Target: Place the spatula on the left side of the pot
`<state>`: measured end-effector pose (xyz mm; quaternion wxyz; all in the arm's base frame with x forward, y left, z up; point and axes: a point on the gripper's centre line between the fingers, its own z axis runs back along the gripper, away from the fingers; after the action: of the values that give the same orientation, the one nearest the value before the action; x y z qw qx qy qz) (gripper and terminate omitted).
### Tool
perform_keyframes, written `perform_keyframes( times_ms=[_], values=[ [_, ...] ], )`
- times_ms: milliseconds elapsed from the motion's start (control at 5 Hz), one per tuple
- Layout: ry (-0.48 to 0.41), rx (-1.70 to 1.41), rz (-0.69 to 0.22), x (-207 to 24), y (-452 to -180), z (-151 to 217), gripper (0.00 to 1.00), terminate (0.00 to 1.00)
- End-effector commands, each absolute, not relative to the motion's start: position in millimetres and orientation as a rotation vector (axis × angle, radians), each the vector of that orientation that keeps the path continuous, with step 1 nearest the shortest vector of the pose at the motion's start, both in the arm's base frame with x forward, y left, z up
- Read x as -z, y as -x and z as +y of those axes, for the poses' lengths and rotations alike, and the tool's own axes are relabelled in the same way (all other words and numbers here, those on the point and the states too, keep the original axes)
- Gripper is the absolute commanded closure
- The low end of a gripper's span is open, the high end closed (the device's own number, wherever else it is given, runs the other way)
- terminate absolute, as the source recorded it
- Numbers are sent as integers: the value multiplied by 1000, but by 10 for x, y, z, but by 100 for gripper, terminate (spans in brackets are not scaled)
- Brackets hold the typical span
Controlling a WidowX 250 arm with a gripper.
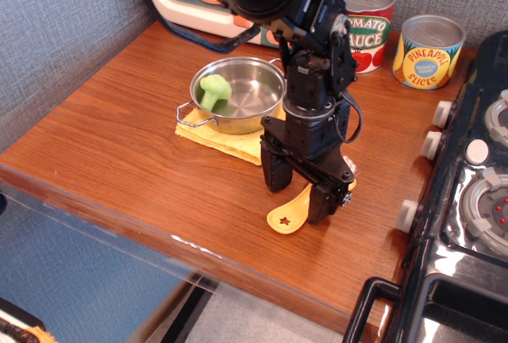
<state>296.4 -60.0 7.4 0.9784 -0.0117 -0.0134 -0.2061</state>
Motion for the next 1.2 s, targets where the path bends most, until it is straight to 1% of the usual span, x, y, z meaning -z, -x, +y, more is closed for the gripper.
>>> perform_keyframes(
  times_ms=[0, 200, 400, 800, 1000],
  values=[
    [12, 415, -61, -71, -3041, -644, 0, 0],
    [8, 412, -95, -48, -3068, -676, 0, 0],
    [20, 348, -183, -65, -3043, -660, 100, 0],
    [27, 342, -179, -64, -3021, -642, 100, 0],
    [34, 336, -195, -131, -3027, -624, 100, 0]
  ],
)
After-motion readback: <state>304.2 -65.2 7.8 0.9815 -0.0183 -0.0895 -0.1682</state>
